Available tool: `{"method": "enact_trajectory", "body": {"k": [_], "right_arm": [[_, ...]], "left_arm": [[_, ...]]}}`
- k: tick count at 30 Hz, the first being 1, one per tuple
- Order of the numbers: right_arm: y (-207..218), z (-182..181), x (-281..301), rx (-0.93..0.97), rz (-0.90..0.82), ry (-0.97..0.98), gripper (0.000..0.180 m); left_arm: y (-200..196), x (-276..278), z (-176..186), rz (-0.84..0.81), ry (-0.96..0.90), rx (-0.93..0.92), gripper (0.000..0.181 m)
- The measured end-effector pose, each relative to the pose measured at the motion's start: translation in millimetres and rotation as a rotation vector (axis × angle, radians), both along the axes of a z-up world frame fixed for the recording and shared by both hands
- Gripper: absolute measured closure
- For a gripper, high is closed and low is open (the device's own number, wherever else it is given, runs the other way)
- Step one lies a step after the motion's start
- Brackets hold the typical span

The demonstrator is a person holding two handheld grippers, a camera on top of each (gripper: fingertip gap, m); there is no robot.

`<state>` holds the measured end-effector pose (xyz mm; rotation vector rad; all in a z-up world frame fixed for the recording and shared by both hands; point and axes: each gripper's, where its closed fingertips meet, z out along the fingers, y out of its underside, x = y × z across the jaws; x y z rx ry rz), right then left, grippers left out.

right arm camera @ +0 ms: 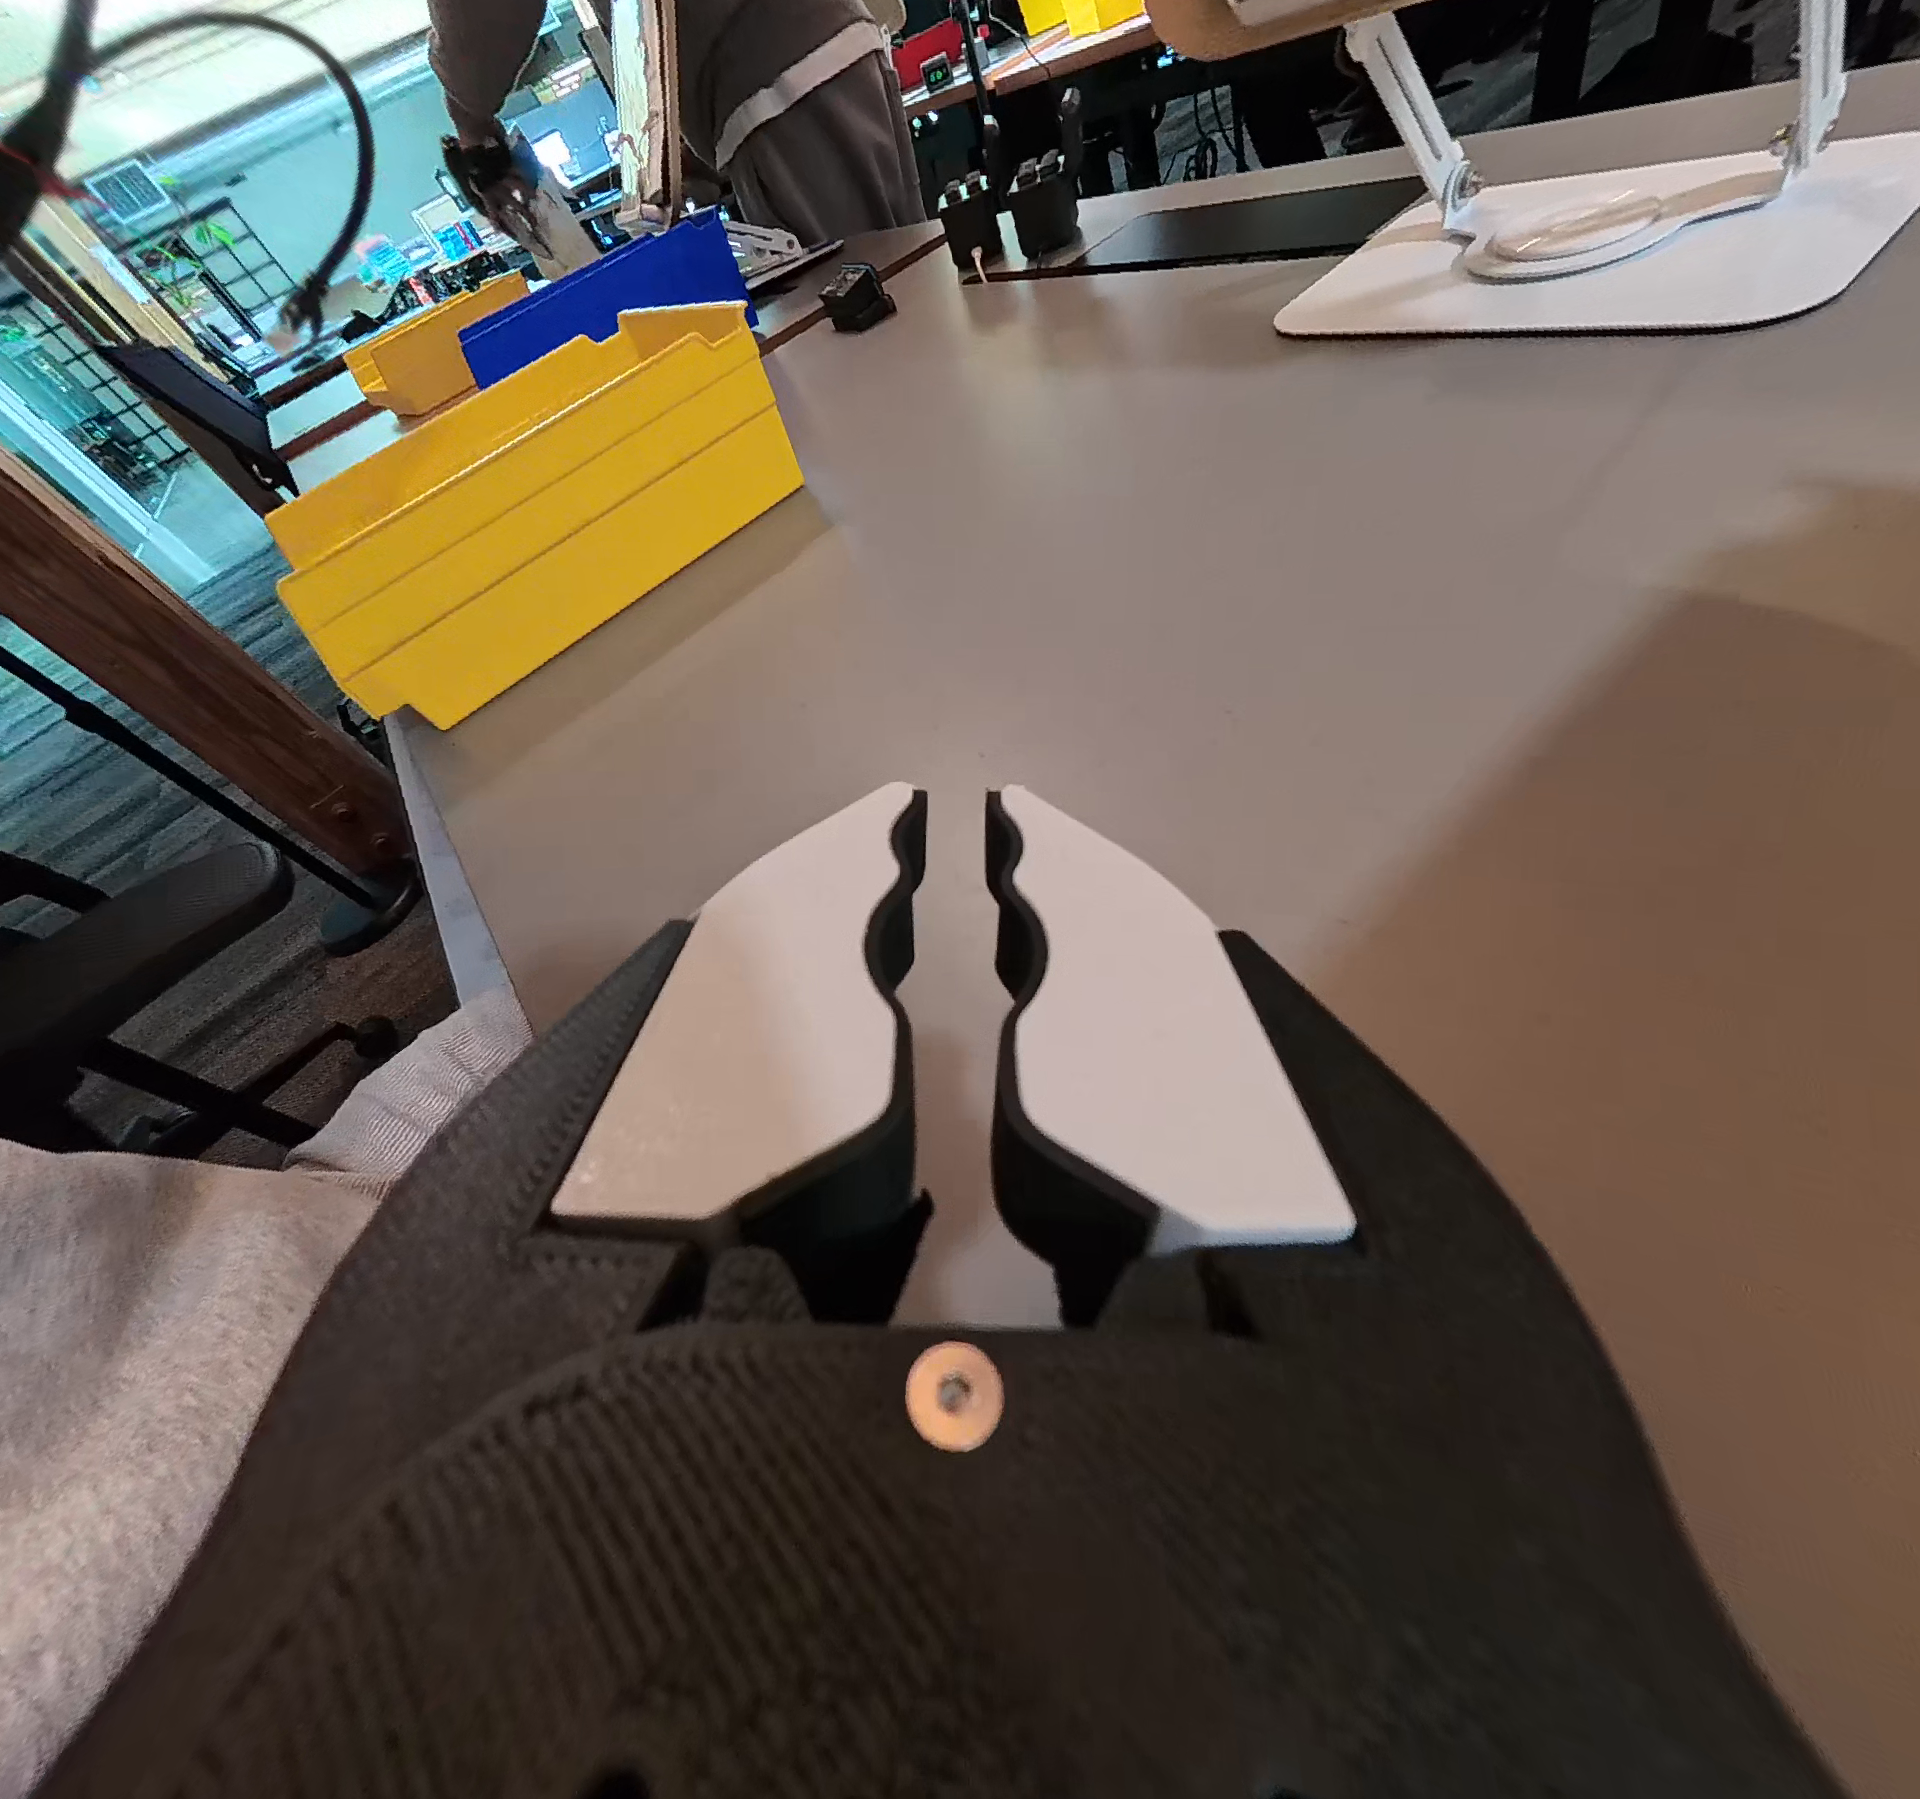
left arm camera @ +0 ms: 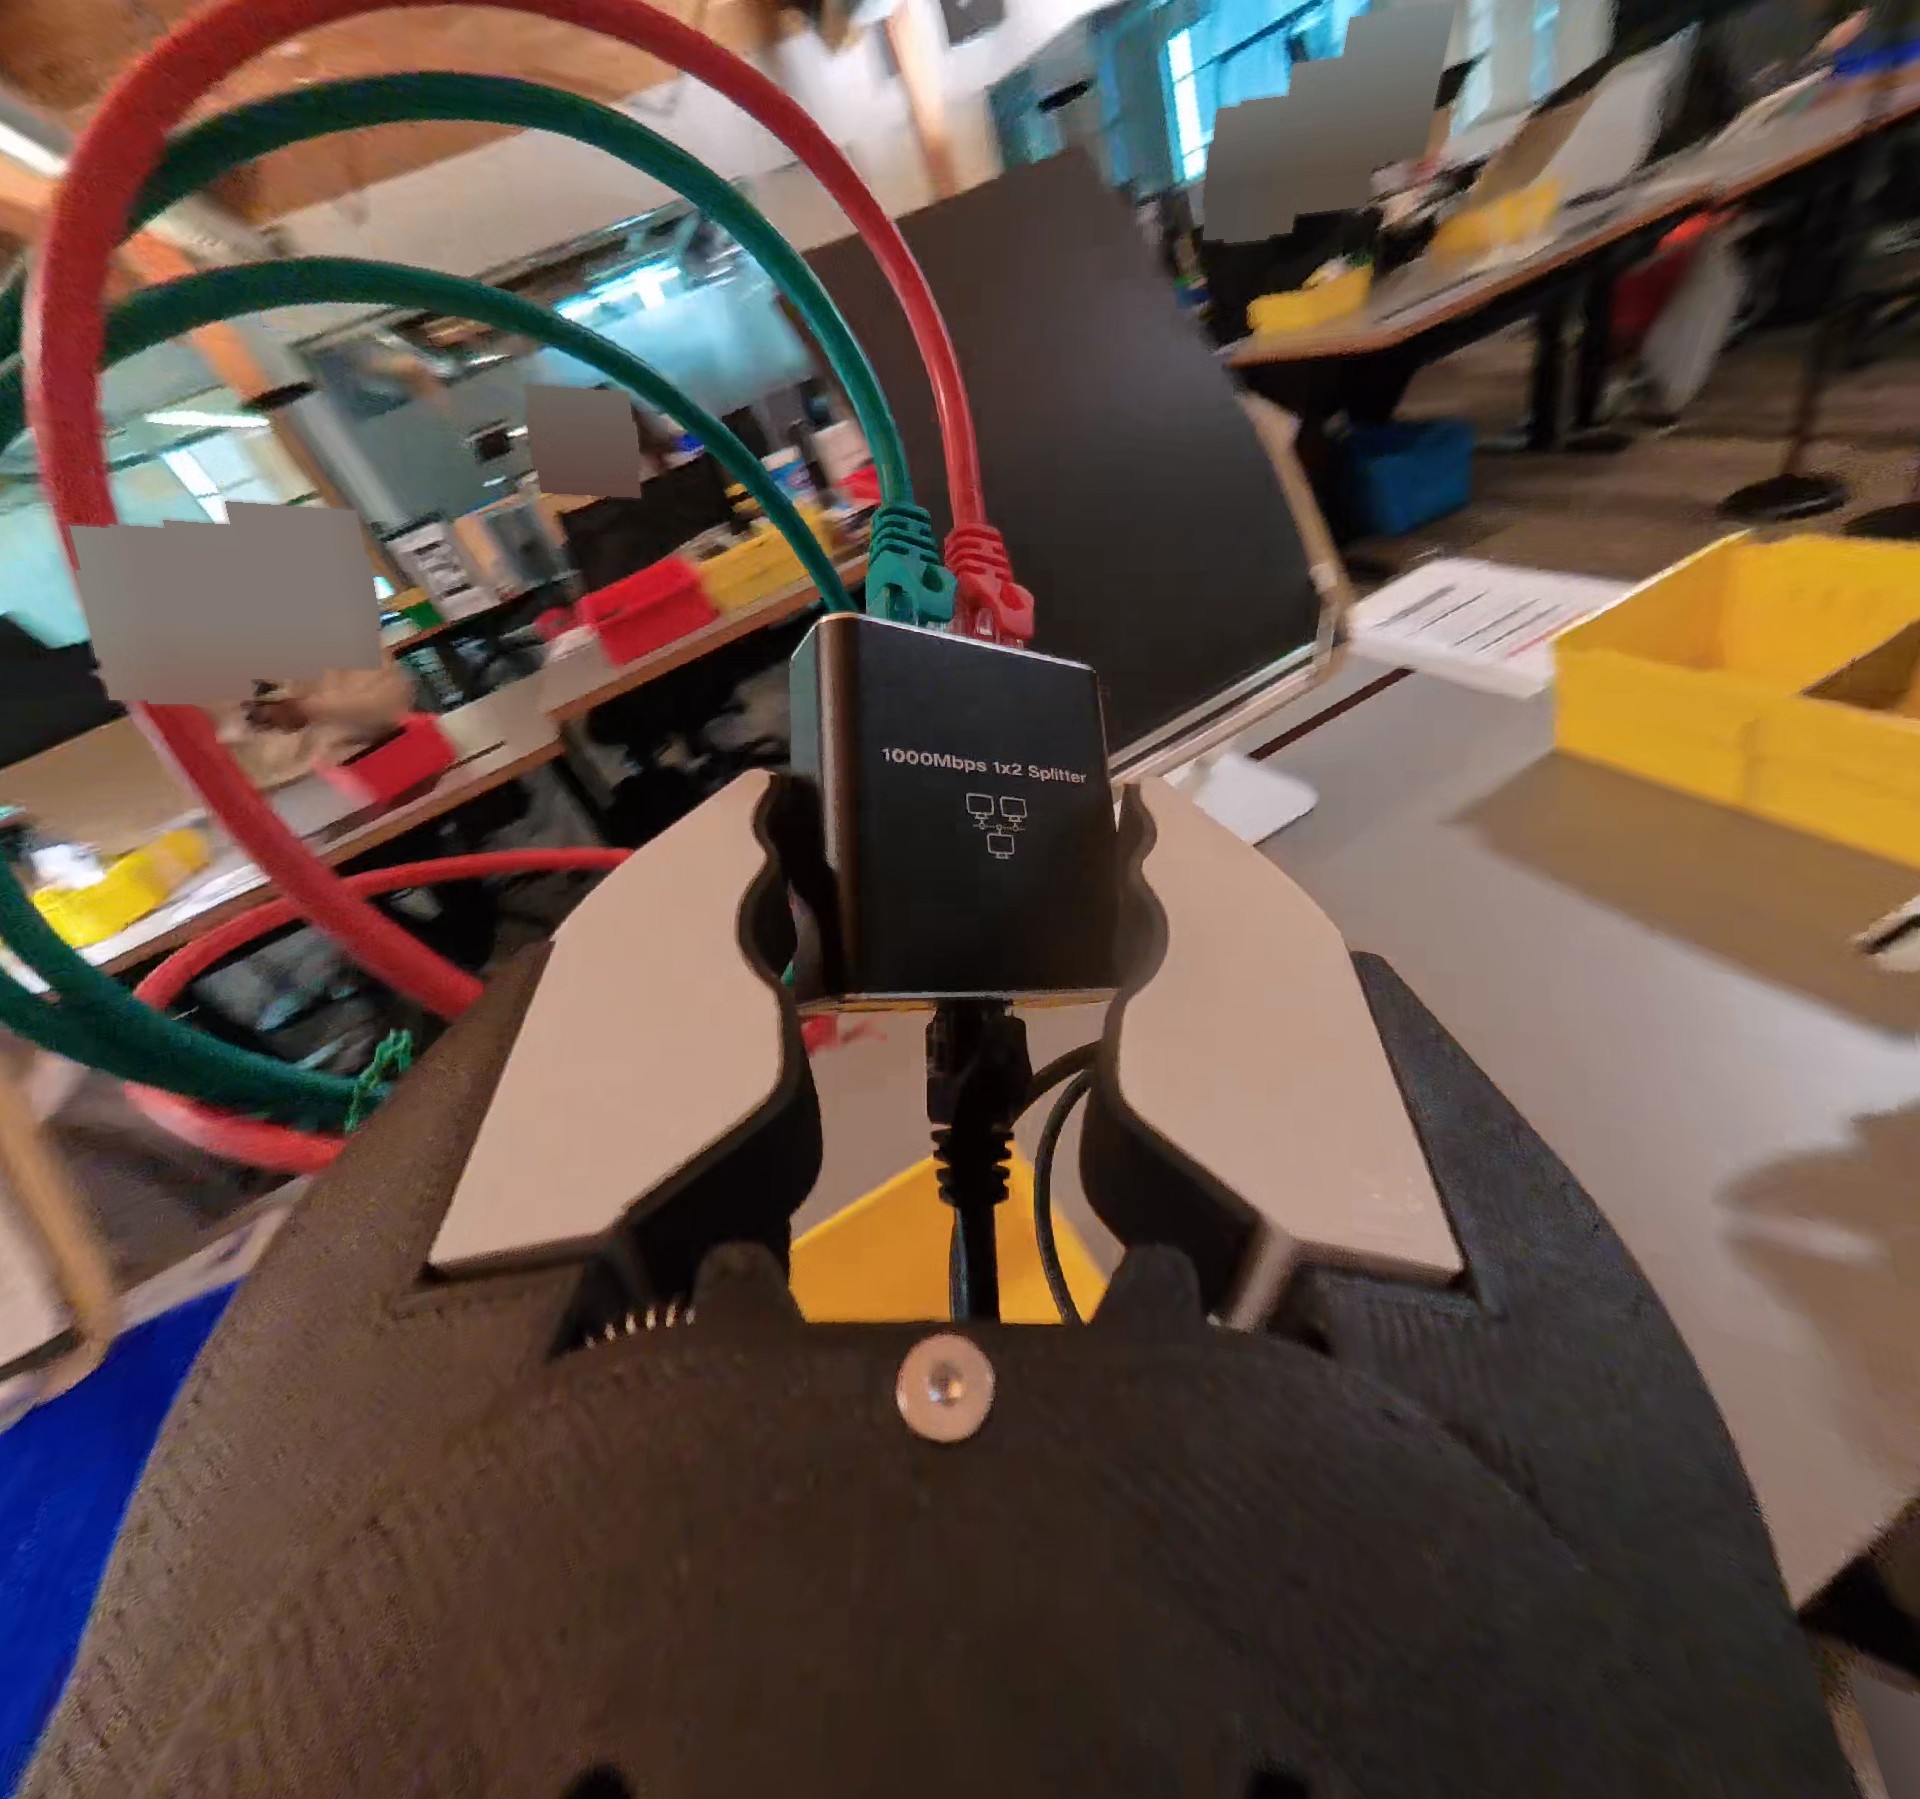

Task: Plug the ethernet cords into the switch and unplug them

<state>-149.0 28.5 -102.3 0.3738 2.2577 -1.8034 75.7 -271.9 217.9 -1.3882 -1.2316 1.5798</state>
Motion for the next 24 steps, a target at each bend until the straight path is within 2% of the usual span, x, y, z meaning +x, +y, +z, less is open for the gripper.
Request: {"method": "enact_trajectory", "body": {"k": [3,7,12,18,21,24], "right_arm": [[0.4,2.5,1.6,-0.009,0.006,0.002,0.169],[1.7,6.1,4.6,-0.022,0.016,0.009,0.169],[1.2,10.9,10.8,-0.05,0.039,0.017,0.169],[-10.7,24.0,25.3,-0.15,0.085,-0.017,0.168],[-24.2,48.8,11.5,-0.345,-0.007,-0.196,0.156],[-43.6,53.5,7.7,-0.402,0.005,-0.358,0.147]], "left_arm": [[43.8,-29.2,-0.9,-0.152,-0.009,0.04,0.121],[94.1,-71.2,-37.7,-0.29,-0.067,0.077,0.12],[138.5,-121.4,-115.9,-0.406,-0.147,0.166,0.12],[180.0,-168.2,-213.4,-0.569,-0.159,0.432,0.12],[196.0,-180.3,-259.3,-0.609,-0.145,0.46,0.121],[215.0,-182.7,-295.7,-0.633,-0.219,0.43,0.121]]}}
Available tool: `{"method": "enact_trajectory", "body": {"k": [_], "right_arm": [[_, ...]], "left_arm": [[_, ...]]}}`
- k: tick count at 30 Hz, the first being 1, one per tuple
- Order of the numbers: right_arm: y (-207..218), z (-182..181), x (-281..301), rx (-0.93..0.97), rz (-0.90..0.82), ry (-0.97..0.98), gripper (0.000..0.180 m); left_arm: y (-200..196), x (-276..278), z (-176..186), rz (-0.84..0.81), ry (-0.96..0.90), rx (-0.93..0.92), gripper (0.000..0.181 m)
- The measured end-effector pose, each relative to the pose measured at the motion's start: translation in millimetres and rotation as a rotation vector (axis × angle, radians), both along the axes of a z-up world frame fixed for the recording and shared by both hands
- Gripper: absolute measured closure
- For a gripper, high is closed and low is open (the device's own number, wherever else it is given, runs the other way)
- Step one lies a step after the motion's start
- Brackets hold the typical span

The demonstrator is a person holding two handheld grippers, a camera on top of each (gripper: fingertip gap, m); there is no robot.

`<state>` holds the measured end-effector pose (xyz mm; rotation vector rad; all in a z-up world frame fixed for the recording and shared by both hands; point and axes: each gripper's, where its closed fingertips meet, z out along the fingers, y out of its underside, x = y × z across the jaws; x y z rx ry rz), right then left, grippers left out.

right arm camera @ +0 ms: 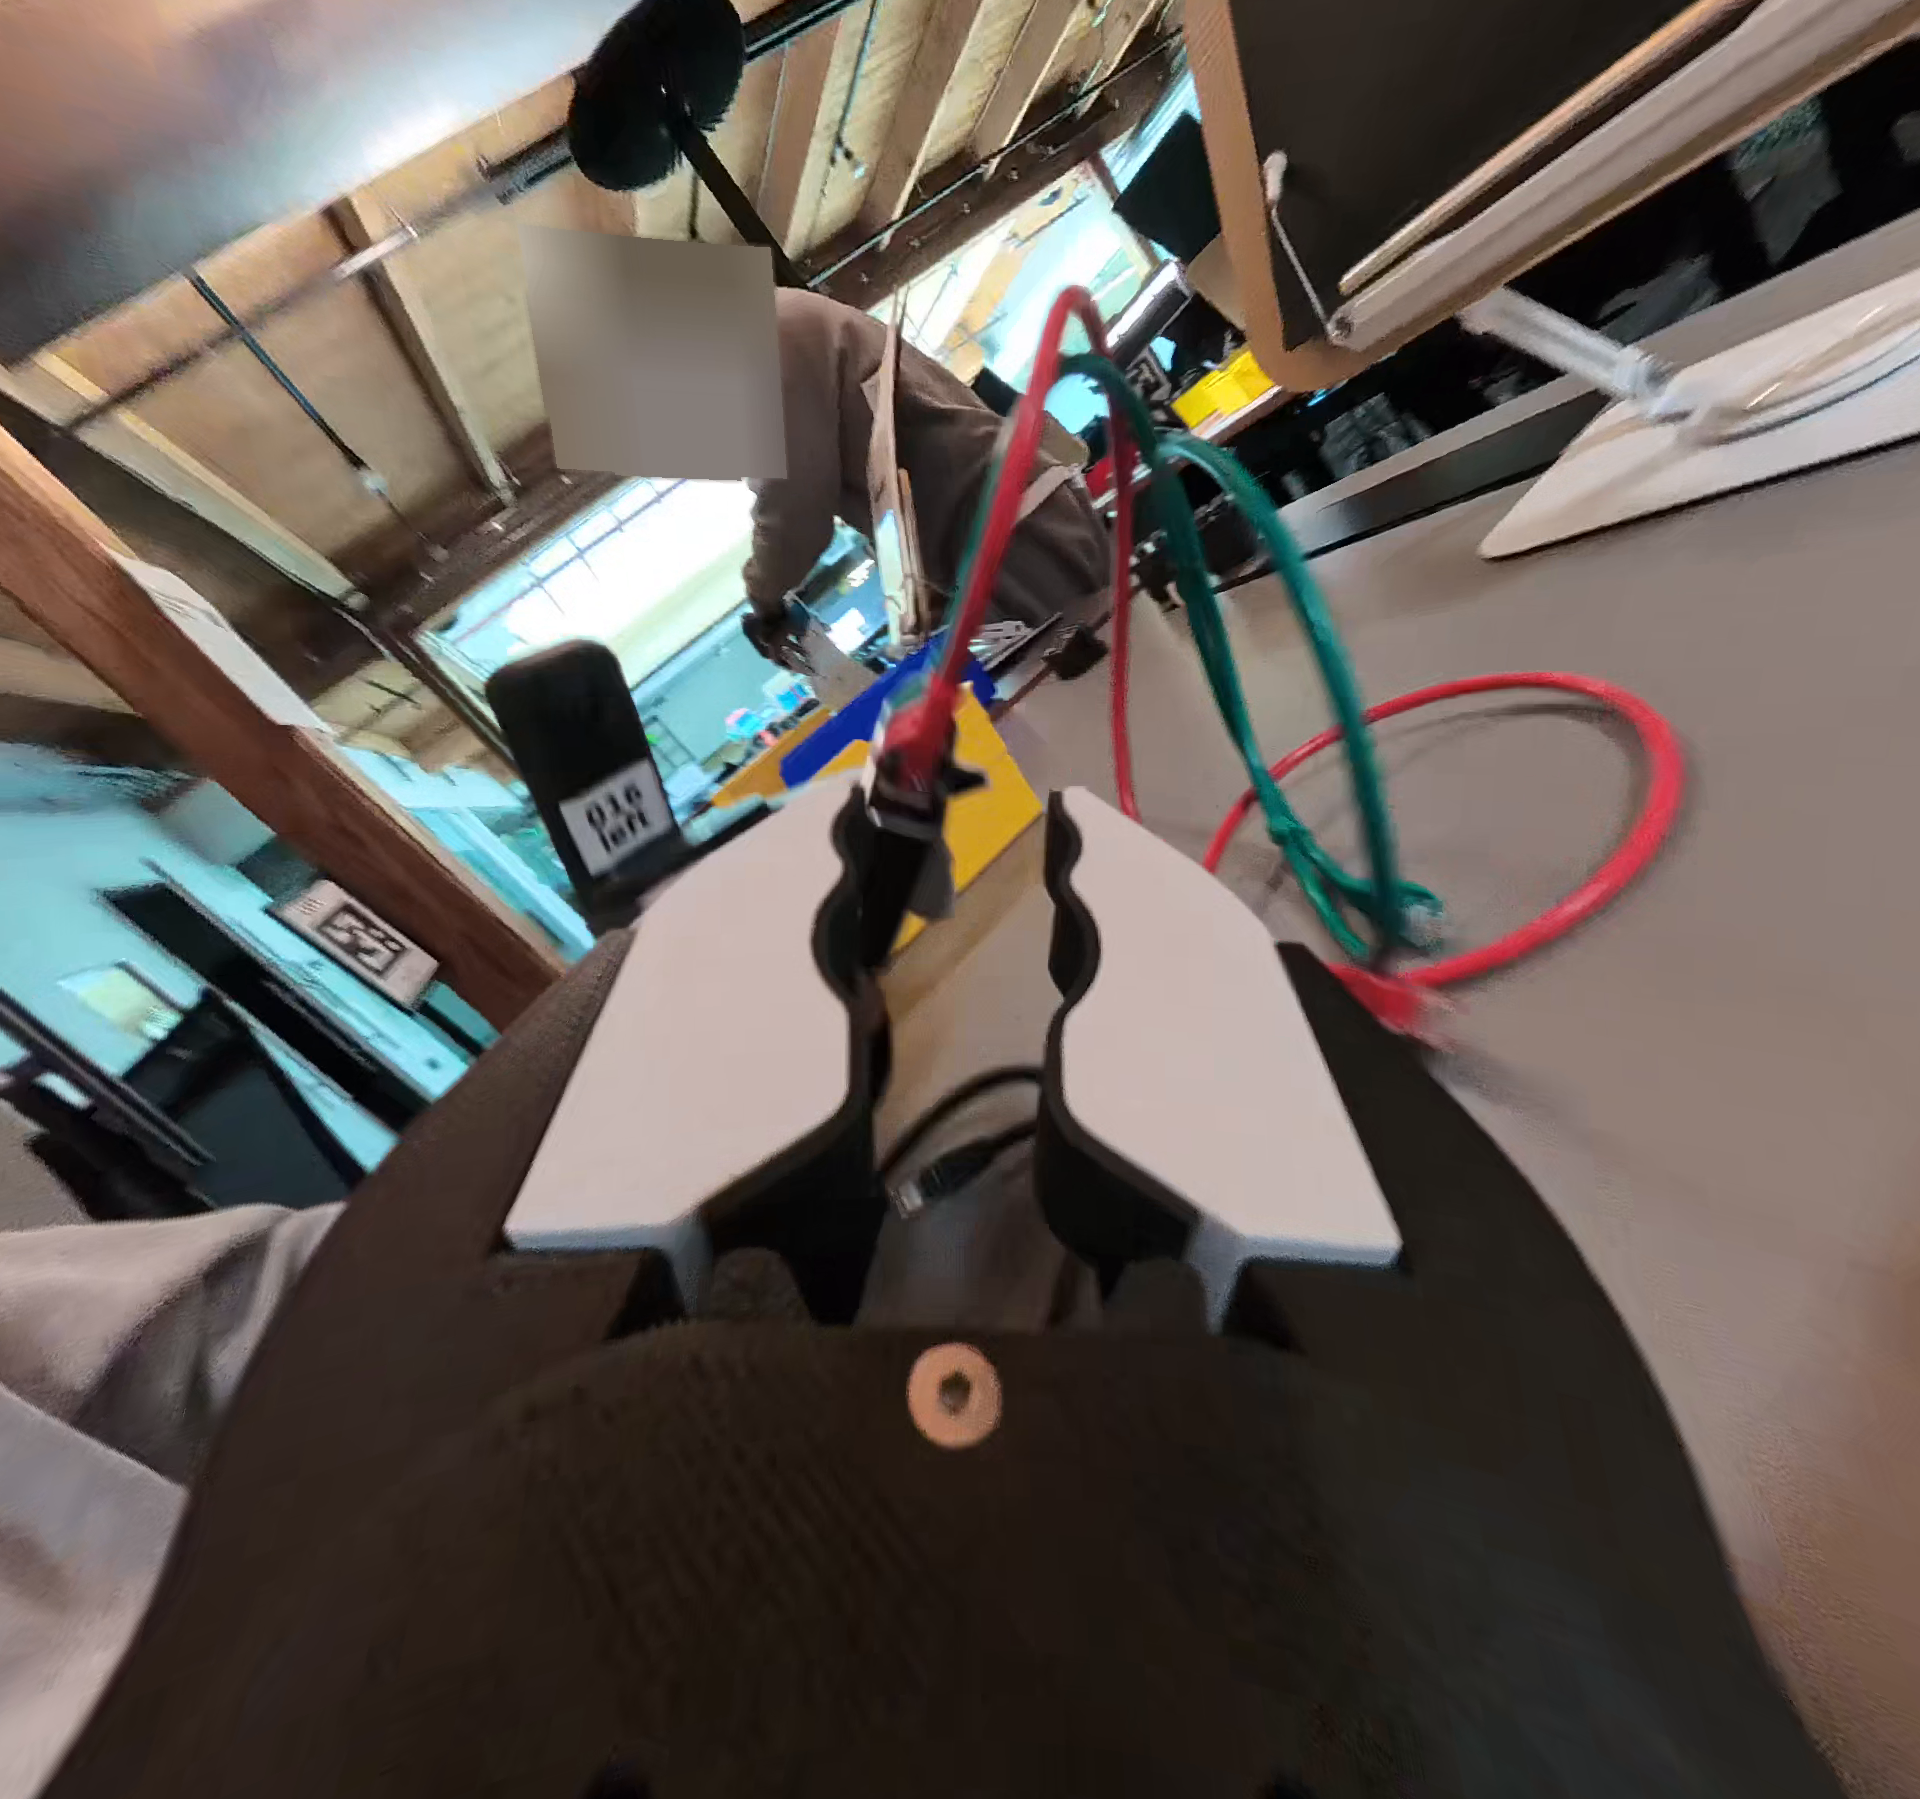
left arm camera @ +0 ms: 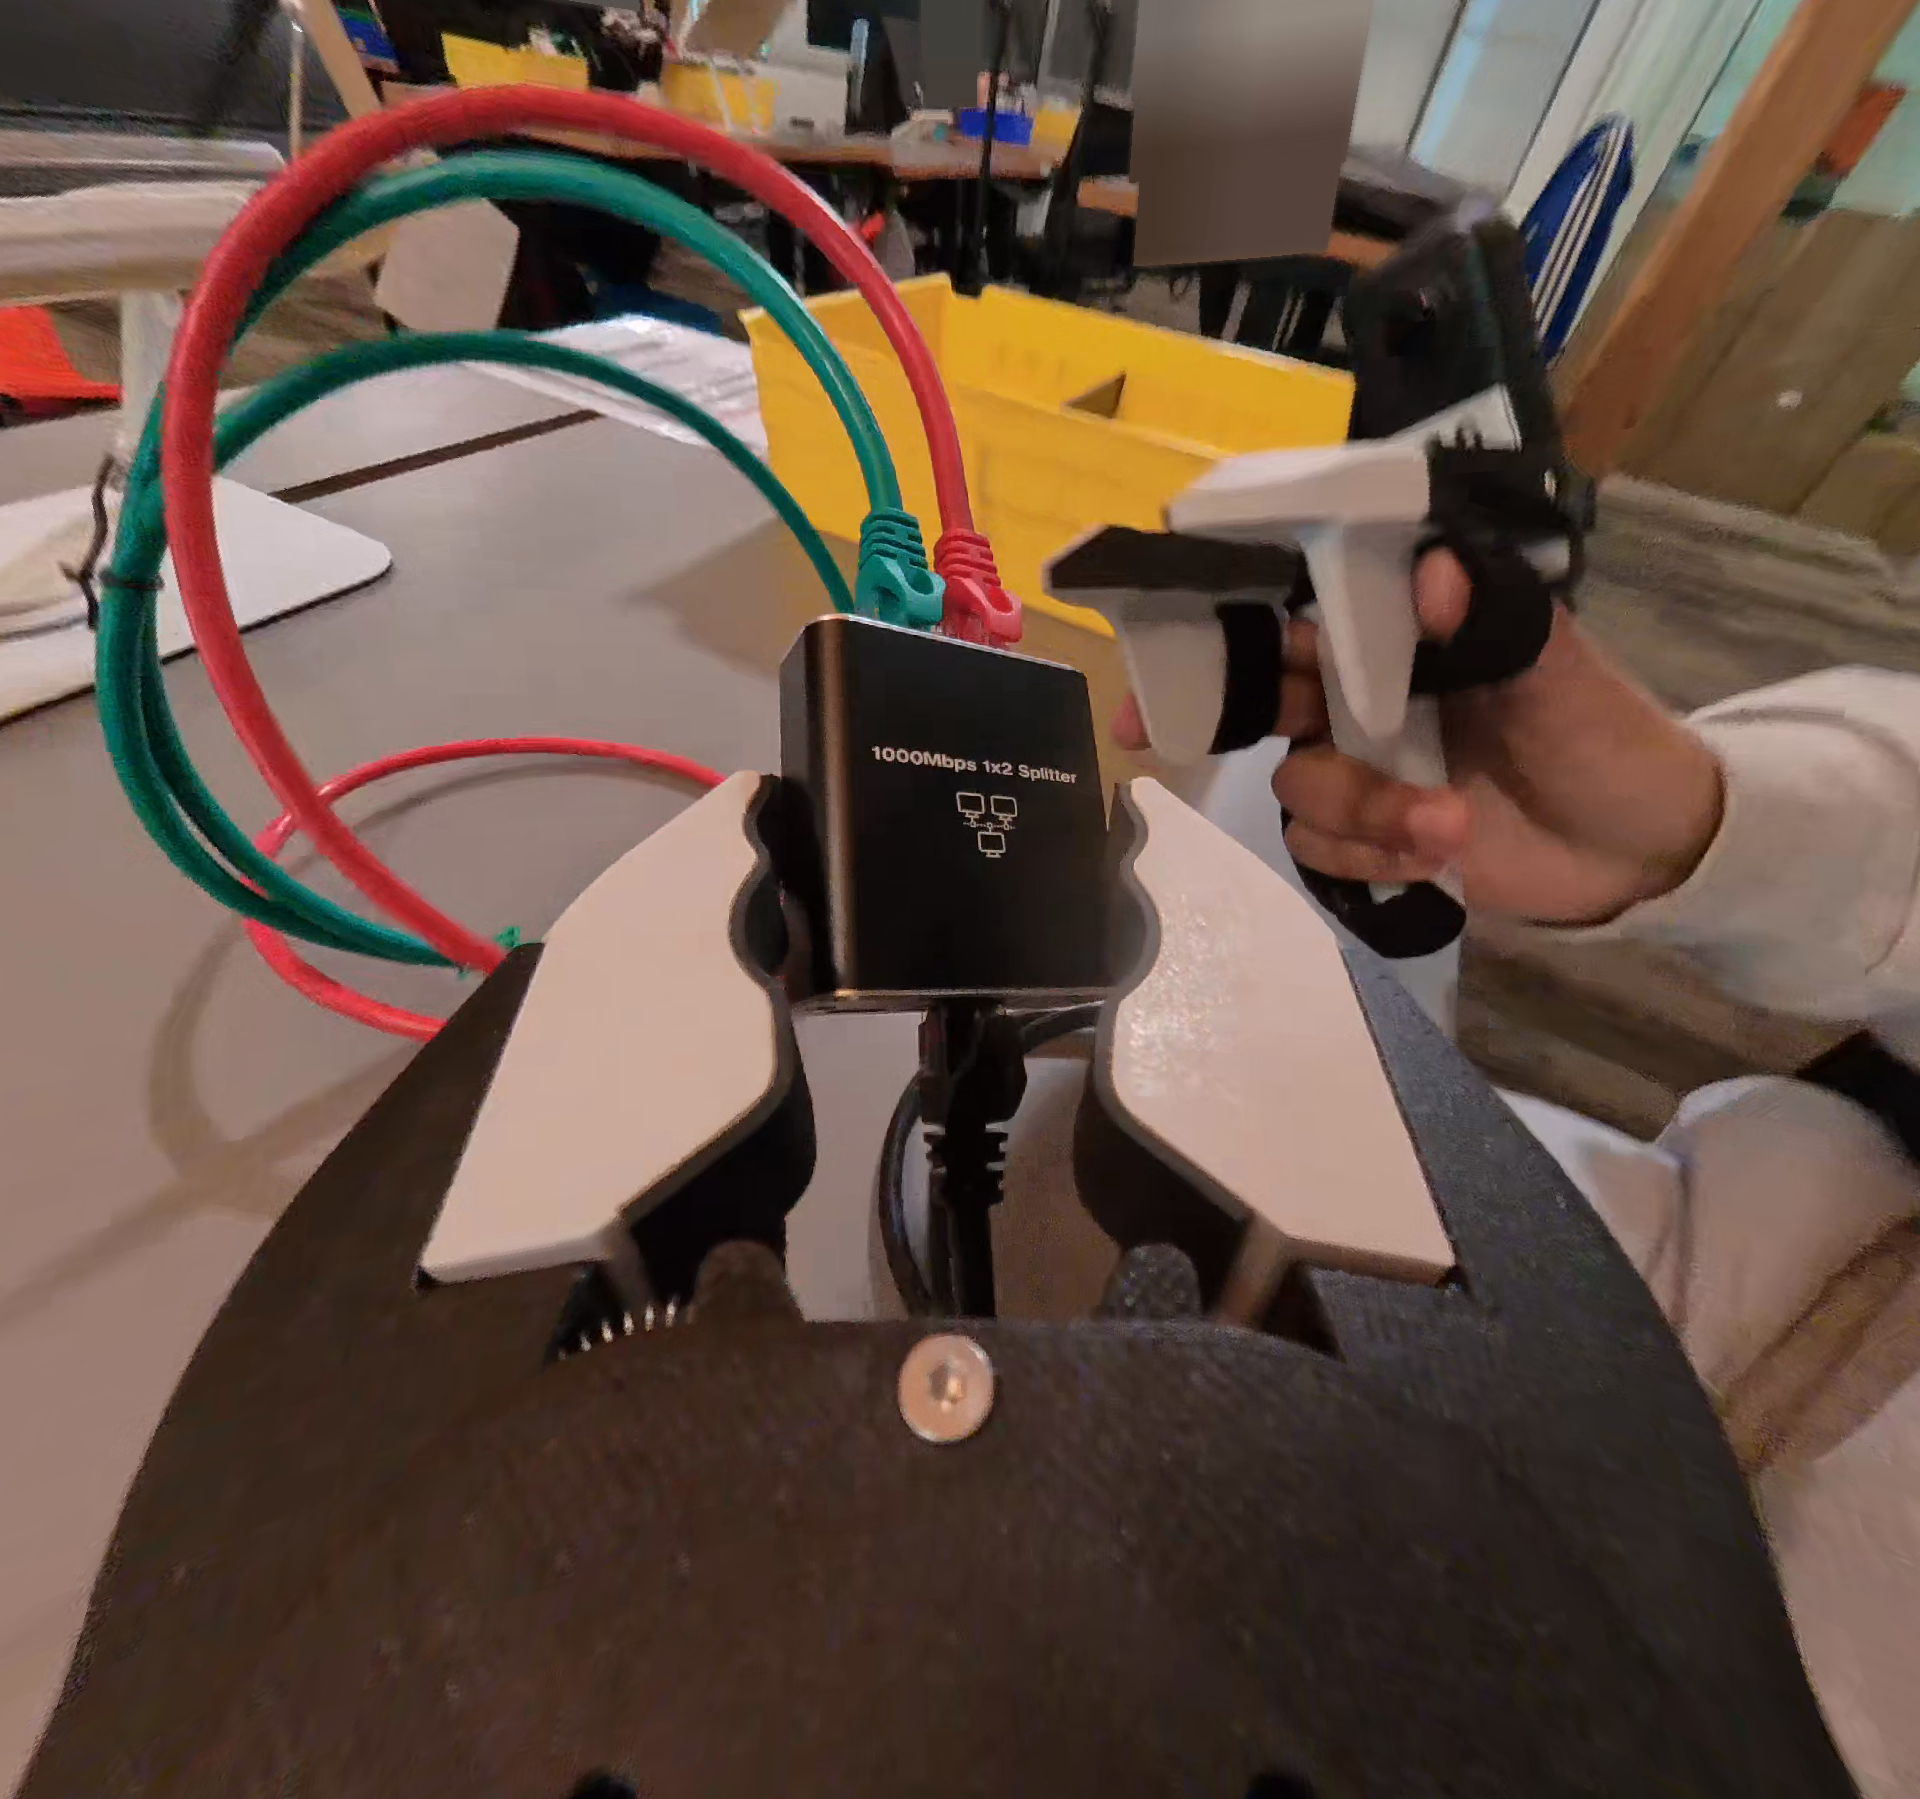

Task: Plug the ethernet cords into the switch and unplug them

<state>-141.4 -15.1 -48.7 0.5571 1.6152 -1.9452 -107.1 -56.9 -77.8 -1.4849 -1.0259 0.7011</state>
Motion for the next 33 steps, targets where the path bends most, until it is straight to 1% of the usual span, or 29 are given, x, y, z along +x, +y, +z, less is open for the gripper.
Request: {"method": "enact_trajectory", "body": {"k": [2,4,5,7,9,12,14,15,17,19,22,25,27,28,29,33], "right_arm": [[-17.7,-7.0,5.2,0.024,0.045,-0.027,0.146],[-31.9,-16.1,19.0,0.058,0.135,-0.015,0.152],[-34.6,-19.6,23.6,0.073,0.169,-0.01,0.161],[-34.2,-25.8,26.3,0.102,0.201,0.0,0.162],[-32.6,-30.1,28.0,0.133,0.218,0.011,0.163],[-29.4,-28.3,26.9,0.144,0.206,0.045,0.164],[-24.9,-28.3,25.2,0.15,0.205,0.071,0.164],[-22.4,-28.3,24.1,0.149,0.207,0.07,0.164],[-18.4,-28.3,19.3,0.139,0.198,0.039,0.164],[-17.1,-28.1,17.3,0.123,0.201,0.002,0.165],[-17.4,-22.2,23.9,0.07,0.244,-0.013,0.165],[-19.1,-15.6,36.2,0.032,0.294,0.017,0.165],[-20.0,-13.7,44.0,0.021,0.315,0.044,0.165],[-20.6,-13.2,46.4,0.017,0.316,0.053,0.165],[-21.0,-13.1,46.8,0.016,0.309,0.059,0.165],[-21.6,-15.6,43.1,0.034,0.274,0.093,0.164]], "left_arm": [[8.5,0.2,-5.0,-0.013,0.02,-0.077,0.12],[11.2,-0.7,-10.9,-0.01,0.005,-0.151,0.12],[9.5,-0.4,-14.7,-0.005,-0.002,-0.187,0.12],[10.0,2.1,-20.9,-0.027,0.006,-0.231,0.12],[12.3,3.0,-26.4,-0.053,-0.007,-0.223,0.119],[19.5,6.2,-23.9,-0.142,-0.007,-0.077,0.121],[15.1,5.8,-16.2,-0.155,0.016,0.04,0.109],[11.2,5.3,-13.8,-0.152,0.023,0.084,0.108],[7.9,4.6,-17.8,-0.169,-0.013,0.135,0.106],[13.2,6.7,-20.5,-0.236,-0.071,0.217,0.106],[20.5,10.9,-19.8,-0.327,-0.135,0.364,0.111],[29.6,17.9,-16.7,-0.435,-0.191,0.521,0.118],[37.3,25.4,-12.3,-0.535,-0.218,0.626,0.134],[40.7,29.7,-9.6,-0.585,-0.222,0.66,0.148],[42.1,31.2,-7.6,-0.603,-0.218,0.681,0.155],[40.5,28.0,-10.6,-0.576,-0.227,0.664,0.154]]}}
